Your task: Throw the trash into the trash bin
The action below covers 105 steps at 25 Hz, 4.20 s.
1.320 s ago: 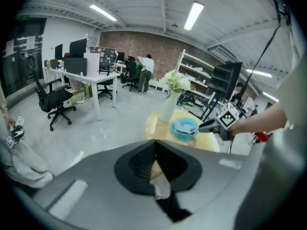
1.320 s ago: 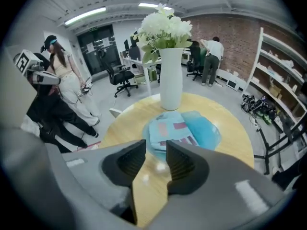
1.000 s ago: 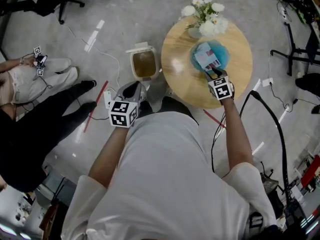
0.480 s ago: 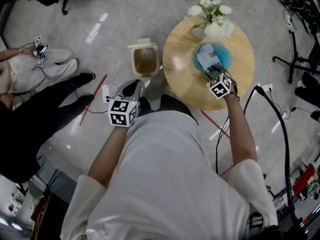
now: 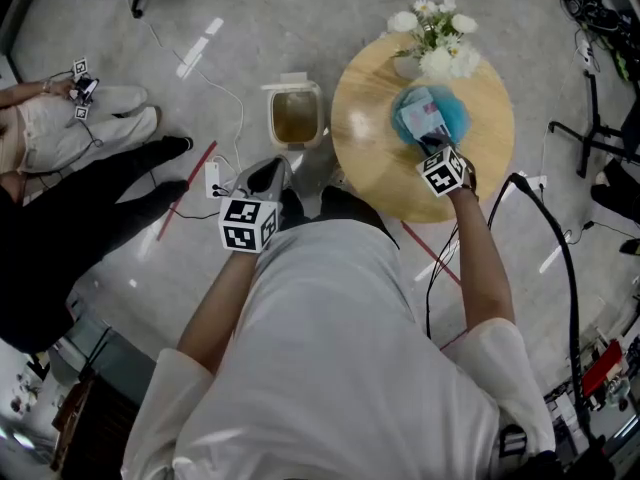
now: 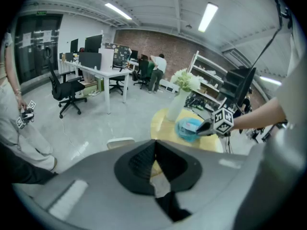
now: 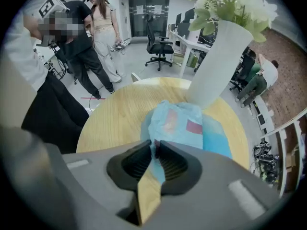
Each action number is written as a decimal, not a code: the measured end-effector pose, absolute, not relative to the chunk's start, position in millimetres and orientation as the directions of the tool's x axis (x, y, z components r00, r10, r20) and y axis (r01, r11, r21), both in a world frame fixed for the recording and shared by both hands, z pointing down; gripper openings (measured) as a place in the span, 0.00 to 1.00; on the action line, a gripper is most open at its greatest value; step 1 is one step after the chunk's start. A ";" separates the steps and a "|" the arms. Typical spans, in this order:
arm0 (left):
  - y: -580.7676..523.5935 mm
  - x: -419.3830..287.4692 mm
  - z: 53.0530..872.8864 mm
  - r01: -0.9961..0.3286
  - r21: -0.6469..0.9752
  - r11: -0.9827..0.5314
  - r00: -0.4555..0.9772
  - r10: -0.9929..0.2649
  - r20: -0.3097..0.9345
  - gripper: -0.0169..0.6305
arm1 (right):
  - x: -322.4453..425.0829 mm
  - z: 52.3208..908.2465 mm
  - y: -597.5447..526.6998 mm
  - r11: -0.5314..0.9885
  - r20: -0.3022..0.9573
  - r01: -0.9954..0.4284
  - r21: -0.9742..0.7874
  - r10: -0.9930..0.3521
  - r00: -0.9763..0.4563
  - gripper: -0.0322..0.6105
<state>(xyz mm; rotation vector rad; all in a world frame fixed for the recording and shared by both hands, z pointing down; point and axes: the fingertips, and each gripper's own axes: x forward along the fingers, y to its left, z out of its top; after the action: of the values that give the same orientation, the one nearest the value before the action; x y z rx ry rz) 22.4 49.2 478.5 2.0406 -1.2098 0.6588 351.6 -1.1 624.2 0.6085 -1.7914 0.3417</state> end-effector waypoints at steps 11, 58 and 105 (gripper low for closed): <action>48.5 22.1 472.5 -0.882 0.290 -0.372 0.462 -0.557 0.690 0.03 | 354.2 603.6 -3.0 0.715 0.937 -0.699 0.012 -0.253 -0.243 0.08; 37.6 21.8 478.8 -0.872 0.308 -0.382 0.479 -0.526 0.703 0.03 | 349.3 594.9 3.3 0.694 0.932 -0.710 -0.118 -0.169 -0.320 0.15; 46.2 7.3 469.9 -0.858 0.315 -0.405 0.503 -0.540 0.675 0.03 | 364.3 524.0 -9.3 0.600 0.869 -0.799 -0.040 -0.374 -0.324 0.05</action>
<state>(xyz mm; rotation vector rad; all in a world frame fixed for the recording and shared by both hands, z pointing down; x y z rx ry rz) 7.3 46.2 469.9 2.1005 -1.1408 0.6351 364.3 -9.3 524.0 0.9360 -1.9281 0.5966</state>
